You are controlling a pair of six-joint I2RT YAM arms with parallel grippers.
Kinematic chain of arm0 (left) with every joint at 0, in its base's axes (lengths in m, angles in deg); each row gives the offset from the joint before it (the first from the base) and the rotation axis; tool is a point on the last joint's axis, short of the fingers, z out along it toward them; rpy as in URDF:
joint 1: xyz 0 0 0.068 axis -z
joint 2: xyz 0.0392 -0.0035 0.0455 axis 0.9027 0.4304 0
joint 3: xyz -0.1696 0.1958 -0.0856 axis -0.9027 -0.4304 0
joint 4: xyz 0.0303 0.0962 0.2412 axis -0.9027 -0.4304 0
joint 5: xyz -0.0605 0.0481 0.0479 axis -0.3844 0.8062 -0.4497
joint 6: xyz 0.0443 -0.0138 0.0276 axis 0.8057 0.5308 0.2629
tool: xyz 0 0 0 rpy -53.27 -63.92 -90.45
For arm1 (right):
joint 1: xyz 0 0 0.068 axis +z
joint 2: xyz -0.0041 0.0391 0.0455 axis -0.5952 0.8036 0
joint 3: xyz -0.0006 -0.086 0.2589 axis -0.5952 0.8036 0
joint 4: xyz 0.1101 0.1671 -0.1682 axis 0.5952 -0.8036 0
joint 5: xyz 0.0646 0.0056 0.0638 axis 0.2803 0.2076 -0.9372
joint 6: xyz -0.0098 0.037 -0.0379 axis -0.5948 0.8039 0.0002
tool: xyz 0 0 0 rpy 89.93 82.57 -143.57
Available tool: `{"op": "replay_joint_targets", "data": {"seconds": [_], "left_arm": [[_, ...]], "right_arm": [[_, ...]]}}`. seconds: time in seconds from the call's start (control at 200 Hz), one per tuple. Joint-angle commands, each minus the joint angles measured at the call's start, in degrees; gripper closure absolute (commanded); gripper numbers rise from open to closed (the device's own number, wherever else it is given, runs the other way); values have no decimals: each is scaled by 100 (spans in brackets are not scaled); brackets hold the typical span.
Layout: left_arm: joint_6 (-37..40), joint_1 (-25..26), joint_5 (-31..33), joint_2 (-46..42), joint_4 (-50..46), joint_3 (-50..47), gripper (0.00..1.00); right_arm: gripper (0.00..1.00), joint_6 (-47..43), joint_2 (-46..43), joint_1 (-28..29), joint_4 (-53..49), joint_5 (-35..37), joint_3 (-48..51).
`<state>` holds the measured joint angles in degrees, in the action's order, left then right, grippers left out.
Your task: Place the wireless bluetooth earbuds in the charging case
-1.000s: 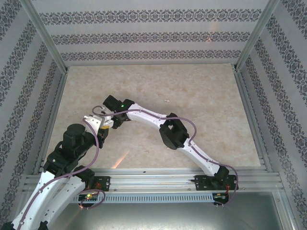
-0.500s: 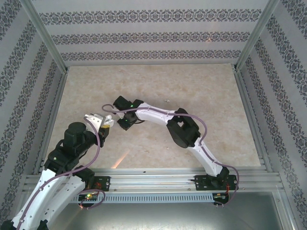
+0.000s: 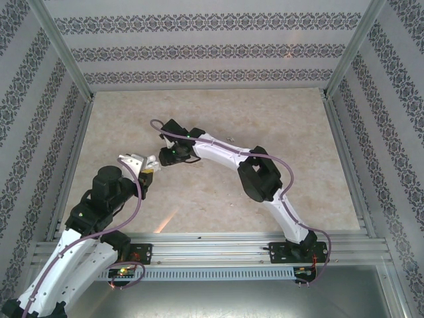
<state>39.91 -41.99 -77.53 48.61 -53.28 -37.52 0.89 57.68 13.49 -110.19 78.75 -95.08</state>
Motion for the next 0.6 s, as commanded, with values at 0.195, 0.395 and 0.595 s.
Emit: {"op": "replay_joint_targets", "data": {"seconds": [0.195, 0.395, 0.595], "left_arm": [[123, 34, 140, -25, 194, -32, 100], [250, 33, 164, -36, 116, -38, 100], [319, 39, 178, -1, 165, -47, 100]], "right_arm": [[57, -81, 1959, 203, -1152, 182, -3186], [56, -701, 2101, 271, -1174, 333, -3123], [58, -1476, 1979, 484, -1648, 823, -2844]]}}
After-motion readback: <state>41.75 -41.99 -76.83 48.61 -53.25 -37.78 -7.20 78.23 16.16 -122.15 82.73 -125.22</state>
